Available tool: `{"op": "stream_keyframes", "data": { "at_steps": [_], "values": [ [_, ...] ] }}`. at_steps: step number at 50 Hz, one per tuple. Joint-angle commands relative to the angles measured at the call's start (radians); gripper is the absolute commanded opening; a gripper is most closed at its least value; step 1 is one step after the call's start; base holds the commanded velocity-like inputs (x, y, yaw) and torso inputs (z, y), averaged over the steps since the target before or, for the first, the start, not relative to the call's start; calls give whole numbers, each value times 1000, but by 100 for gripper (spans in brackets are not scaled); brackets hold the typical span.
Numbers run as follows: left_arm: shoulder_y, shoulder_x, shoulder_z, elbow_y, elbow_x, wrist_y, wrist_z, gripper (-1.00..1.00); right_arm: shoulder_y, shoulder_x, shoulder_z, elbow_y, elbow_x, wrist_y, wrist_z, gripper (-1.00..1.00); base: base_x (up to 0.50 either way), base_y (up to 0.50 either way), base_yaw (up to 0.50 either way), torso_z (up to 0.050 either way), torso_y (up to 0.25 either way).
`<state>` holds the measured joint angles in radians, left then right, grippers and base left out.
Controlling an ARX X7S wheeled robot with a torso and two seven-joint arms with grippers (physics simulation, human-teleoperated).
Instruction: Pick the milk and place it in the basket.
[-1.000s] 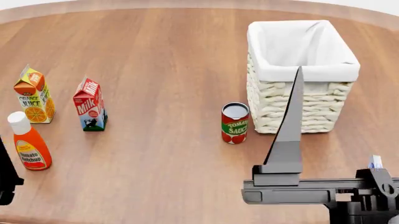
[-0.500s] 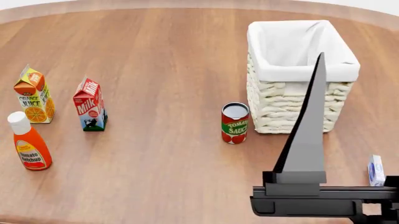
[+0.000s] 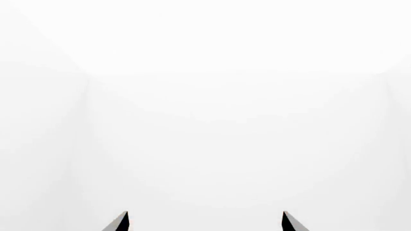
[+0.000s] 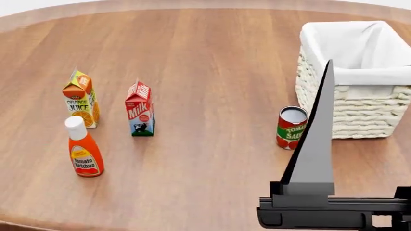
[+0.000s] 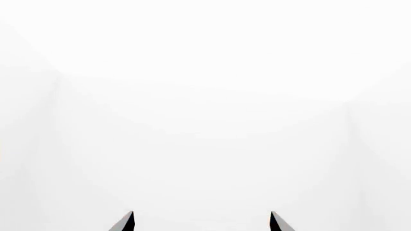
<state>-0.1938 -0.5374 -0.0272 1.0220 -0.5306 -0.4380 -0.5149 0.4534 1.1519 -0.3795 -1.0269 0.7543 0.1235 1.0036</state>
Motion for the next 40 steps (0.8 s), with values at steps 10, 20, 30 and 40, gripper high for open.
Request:
{"op": "stream_keyframes", "data": {
  "at_steps": [10,20,30,40],
  "values": [
    [-1,-31,19,-3,-11,19,-32,100,27,13,-34,-6,-11,25,25,100,0,0,0,0,0],
    [-1,-37,25,-14,-22,32,-38,100,25,55,-79,-15,-30,-58,29,100,32,0,0,0,0],
    [-2,-47,29,-16,-25,38,-48,100,26,60,-98,-5,-32,-90,22,100,496,0,0,0,0],
    [-2,-54,35,-23,-27,48,-52,100,26,60,-115,3,-40,-99,16,100,500,0,0,0,0]
  ]
}}
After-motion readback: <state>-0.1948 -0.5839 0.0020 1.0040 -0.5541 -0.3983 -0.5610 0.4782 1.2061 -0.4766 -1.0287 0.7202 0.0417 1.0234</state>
